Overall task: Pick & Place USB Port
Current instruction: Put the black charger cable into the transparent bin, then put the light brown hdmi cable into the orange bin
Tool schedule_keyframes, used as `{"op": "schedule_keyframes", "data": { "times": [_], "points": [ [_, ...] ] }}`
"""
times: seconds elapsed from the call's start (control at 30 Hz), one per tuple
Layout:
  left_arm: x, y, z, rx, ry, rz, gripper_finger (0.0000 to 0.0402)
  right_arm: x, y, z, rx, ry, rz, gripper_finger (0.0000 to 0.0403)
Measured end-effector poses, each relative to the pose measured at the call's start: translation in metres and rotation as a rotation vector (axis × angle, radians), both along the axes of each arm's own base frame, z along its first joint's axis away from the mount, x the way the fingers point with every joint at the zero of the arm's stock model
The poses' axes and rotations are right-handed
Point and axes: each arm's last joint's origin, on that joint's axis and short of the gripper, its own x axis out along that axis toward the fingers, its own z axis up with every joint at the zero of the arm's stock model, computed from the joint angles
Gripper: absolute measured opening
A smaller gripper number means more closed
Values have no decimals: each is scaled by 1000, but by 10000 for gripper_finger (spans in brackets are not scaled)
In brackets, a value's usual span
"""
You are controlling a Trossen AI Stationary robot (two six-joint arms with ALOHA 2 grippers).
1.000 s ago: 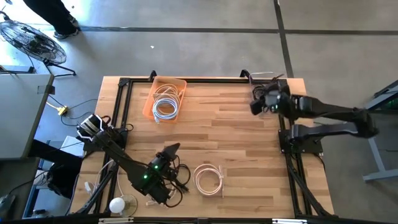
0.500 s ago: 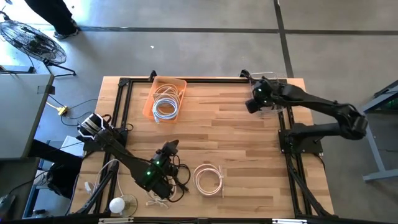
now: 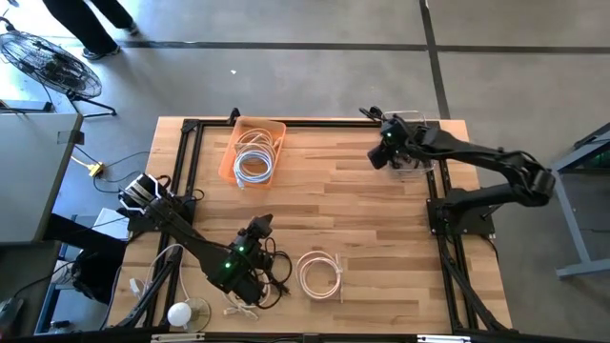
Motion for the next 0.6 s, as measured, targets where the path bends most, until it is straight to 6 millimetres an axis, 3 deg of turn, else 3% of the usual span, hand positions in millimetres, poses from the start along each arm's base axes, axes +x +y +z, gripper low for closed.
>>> {"op": "schedule_keyframes", "data": {
  "times": [0.13, 0.4, 0.6],
  "points": [
    [0, 0, 0, -6, 4, 1, 204, -7, 1, 6, -55, 72, -55, 168],
    [-2, 1, 0, -9, -1, 19, 204, -12, 6, 5, 4, 84, -51, 163],
    [-9, 5, 1, -31, 55, 65, 204, 7, 20, 6, 188, -121, 238, 163]
  ]
}}
